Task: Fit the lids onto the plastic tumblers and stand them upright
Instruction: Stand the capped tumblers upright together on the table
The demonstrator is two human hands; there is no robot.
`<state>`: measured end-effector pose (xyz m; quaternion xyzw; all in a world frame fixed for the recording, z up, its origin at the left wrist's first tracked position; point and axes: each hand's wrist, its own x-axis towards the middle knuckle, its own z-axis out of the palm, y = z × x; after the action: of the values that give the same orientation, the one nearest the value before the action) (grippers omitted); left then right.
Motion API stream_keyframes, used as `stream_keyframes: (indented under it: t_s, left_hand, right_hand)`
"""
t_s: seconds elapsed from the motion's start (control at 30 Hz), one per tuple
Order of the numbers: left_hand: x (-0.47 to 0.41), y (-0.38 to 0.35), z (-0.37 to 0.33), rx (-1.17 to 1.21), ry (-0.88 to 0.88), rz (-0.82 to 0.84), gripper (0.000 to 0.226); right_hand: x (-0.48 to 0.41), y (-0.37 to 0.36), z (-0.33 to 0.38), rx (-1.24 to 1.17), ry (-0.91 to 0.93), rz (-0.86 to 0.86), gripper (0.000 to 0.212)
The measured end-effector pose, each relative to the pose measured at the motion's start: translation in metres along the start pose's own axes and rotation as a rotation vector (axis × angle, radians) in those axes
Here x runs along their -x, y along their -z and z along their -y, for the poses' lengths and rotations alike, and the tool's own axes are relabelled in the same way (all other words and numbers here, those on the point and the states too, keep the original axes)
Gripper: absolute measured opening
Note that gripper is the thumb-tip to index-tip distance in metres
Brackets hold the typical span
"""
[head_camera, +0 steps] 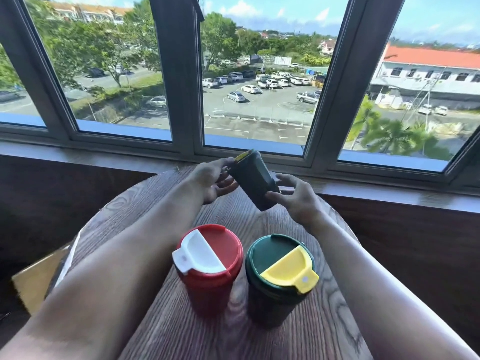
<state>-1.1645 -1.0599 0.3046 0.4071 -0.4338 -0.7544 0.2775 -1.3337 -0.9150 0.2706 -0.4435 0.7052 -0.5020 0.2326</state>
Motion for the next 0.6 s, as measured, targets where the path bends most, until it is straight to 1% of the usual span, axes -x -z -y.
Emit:
stream_keyframes:
  t_s: [0.07,0.13,0.2,0.27,0.33,0.47,0.5,0.6]
  left_hand:
    - [0.013,0.0,-0.011,-0.033,-0.039,0.104,0.012]
    - [0.025,0.001,-0.019,-0.128,-0.04,0.182,0.011]
    - [0.031,0.003,-0.024,-0.323,-0.075,0.183,0.012]
    - [0.039,0.003,-0.028,-0.493,-0.135,0.19,0.014]
    - [0.045,0.004,-0.029,-0.559,-0.149,0.217,0.017]
    - [0.06,0.006,-0.025,-0.656,-0.185,0.275,0.022]
    - [0.064,0.006,-0.023,-0.673,-0.198,0.293,0.023]
    - [0.073,0.009,-0.021,-0.711,-0.238,0.315,0.025]
  right_hand:
    - [0.007,-0.003,0.0,-0.058,0.031,0.031,0.072]
    - [0.013,-0.006,-0.002,-0.097,0.065,0.072,0.078]
    - [0.017,-0.011,-0.005,-0.113,0.096,0.122,0.085]
    - [0.023,-0.014,-0.004,-0.123,0.101,0.157,0.086]
    - [0.031,-0.013,-0.002,-0.161,0.087,0.173,0.077]
    - [0.044,-0.001,0.004,-0.193,0.068,0.182,0.039]
    - [0.046,0.002,0.008,-0.196,0.07,0.191,0.033]
    - [0.052,0.009,0.016,-0.292,0.067,0.237,0.028]
